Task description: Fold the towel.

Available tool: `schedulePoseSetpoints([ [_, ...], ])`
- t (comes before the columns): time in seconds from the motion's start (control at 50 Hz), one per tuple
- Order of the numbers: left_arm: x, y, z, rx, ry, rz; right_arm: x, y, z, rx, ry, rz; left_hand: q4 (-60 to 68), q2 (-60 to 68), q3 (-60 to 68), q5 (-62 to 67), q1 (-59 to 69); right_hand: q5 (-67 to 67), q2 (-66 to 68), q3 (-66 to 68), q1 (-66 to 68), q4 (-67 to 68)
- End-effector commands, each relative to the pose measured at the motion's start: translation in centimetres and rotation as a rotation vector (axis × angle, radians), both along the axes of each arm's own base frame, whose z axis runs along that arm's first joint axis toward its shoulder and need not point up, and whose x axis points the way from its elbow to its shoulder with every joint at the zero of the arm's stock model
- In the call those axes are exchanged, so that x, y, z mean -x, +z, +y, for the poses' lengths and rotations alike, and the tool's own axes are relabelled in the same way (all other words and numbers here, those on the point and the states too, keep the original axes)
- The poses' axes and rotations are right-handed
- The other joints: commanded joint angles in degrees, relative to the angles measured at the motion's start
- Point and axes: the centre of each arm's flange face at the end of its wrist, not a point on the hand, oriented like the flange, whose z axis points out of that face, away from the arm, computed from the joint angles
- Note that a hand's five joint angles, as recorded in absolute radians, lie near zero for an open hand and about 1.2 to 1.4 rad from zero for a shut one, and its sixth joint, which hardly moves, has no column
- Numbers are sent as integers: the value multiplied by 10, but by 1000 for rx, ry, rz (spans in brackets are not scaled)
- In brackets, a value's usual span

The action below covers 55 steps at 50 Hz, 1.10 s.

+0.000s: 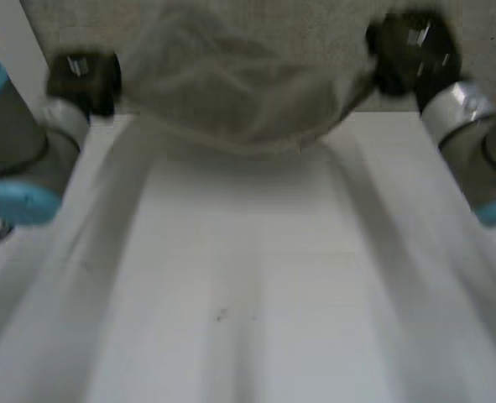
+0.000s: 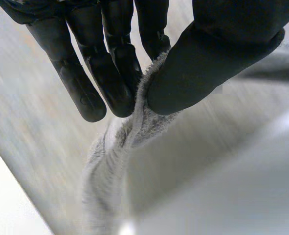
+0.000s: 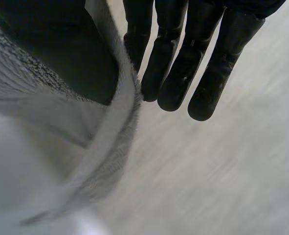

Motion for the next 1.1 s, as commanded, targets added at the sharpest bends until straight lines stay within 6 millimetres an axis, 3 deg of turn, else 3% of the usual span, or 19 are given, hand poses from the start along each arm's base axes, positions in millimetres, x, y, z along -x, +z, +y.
schedulePoseSetpoints([
  [0.02, -9, -103, 49, -281, -31, -262, 24, -116, 13, -417, -6, 234, 103, 103, 104, 108, 123, 141, 125, 119, 245, 114],
  [0.08, -11, -122, 65, -326, -52, -349, 37, -137, 19, -476, -32, 337, 103, 103, 104, 108, 123, 141, 125, 119, 245, 114],
  [0.2, -7, -133, 85, -348, -95, -438, 48, -143, 34, -527, -45, 424, 103, 103, 104, 108, 123, 141, 125, 119, 245, 114],
  [0.32, -11, -124, 90, -339, -87, -436, 54, -140, 48, -539, -39, 421, 103, 103, 104, 108, 123, 56, 39, 34, 160, 29],
  [0.36, -13, -118, 93, -327, -84, -432, 55, -147, 59, -544, -26, 425, 103, 103, 104, 108, 123, -153, -170, -175, -49, -180],
  [0.42, -14, -115, 96, -321, -83, -430, 54, -161, 68, -516, -3, 429, 103, 103, 104, 108, 123, -226, -243, -248, -122, -253],
  [0.62, -14, -113, 95, -314, -78, -426, 49, -187, 94, -426, 66, 428, 103, 103, 104, 108, 123, -284, -300, -306, -180, -310],
  [0.8, -14, -114, 94, -312, -80, -425, 54, -199, 101, -327, 39, 596, 103, 103, 104, 108, 123, -260, -277, -282, -156, -287],
  [0.84, -14, -114, 91, -307, -76, -423, 54, -200, 103, -286, 36, 648, 103, 103, 104, 108, 123, -81, -98, -104, 22, -108],
  [0.86, -14, -114, 91, -307, -76, -423, 54, -200, 103, -286, 36, 648, 103, 103, 104, 108, 123, -80, -97, -102, 24, -107],
  [0.88, -15, -114, 90, -307, -73, -423, 54, -200, 103, -267, 32, 658, 103, 103, 104, 108, 123, 85, 68, 63, 189, 58],
  [0.9, -15, -114, 89, -305, -69, -422, 53, -199, 103, -252, 27, 657, 103, 103, 104, 108, 123, 141, 124, 119, 245, 114],
  [0.96, -16, -114, 87, -306, -66, -421, 56, -197, 100, -250, 6, 637, 103, 103, 104, 108, 123, 141, 125, 119, 245, 114],
  [1.0, -15, -120, 84, -302, -64, -420, 58, -193, 98, -261, -13, 613, -163, -163, -162, -158, -142, 141, 125, 119, 245, 114],
  [1.02, -15, -120, 84, -302, -64, -420, 58, -193, 98, -261, -13, 613, -165, -164, -163, -160, -144, 141, 125, 119, 245, 114],
  [1.06, -16, -128, 77, -297, -54, -418, 66, -182, 89, -297, -84, 523, -297, -297, -296, -292, -277, 141, 125, 119, 245, 114],
  [1.1, -18, -131, 74, -296, -48, -416, 72, -178, 84, -332, -130, 464, -314, -314, -313, -309, -294, 141, 125, 119, 245, 114],
])
